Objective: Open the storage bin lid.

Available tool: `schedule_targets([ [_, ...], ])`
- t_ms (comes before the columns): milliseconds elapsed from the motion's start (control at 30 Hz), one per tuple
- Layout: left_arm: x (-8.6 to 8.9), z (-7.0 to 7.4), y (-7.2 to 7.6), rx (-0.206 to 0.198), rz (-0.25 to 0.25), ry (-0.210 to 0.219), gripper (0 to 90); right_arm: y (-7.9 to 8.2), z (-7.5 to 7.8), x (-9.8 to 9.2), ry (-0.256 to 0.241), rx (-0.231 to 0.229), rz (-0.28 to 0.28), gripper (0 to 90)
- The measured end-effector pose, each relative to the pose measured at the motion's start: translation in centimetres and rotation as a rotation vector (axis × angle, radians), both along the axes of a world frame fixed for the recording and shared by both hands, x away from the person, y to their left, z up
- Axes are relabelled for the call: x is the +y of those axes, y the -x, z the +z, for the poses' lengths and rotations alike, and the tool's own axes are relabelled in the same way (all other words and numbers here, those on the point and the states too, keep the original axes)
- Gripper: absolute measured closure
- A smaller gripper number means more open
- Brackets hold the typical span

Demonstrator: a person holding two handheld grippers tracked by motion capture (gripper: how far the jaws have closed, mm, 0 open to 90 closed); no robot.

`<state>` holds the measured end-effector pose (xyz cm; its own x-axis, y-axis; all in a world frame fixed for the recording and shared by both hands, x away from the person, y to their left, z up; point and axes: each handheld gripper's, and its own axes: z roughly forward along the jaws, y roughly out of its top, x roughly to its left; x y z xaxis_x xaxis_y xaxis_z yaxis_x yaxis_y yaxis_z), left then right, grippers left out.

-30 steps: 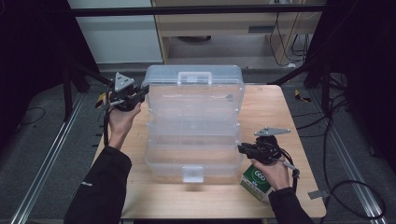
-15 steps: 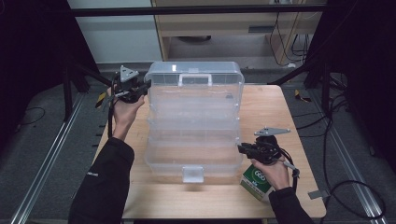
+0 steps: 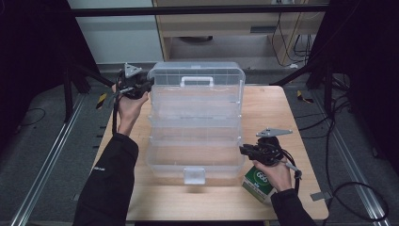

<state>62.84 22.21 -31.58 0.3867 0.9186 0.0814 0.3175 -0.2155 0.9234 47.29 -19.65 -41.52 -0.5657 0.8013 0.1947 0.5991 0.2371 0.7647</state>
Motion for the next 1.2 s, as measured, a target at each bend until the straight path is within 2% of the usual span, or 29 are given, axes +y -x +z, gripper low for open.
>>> schedule_targets([
  [400,-0.5,-0.6,-2.1,0.026,0.02,-0.024,76.0,-0.1,0.0,0.0,-0.002,-0.001,0.004,75.5],
  [500,-0.5,-1.0,-2.6,0.026,0.026,-0.01,75.9,-0.1,0.0,0.0,-0.003,0.0,0.005,75.5],
  [1200,-0.9,-1.9,-4.9,0.075,0.053,-0.03,74.9,-0.1,0.0,-0.2,-0.011,0.008,0.009,75.4],
])
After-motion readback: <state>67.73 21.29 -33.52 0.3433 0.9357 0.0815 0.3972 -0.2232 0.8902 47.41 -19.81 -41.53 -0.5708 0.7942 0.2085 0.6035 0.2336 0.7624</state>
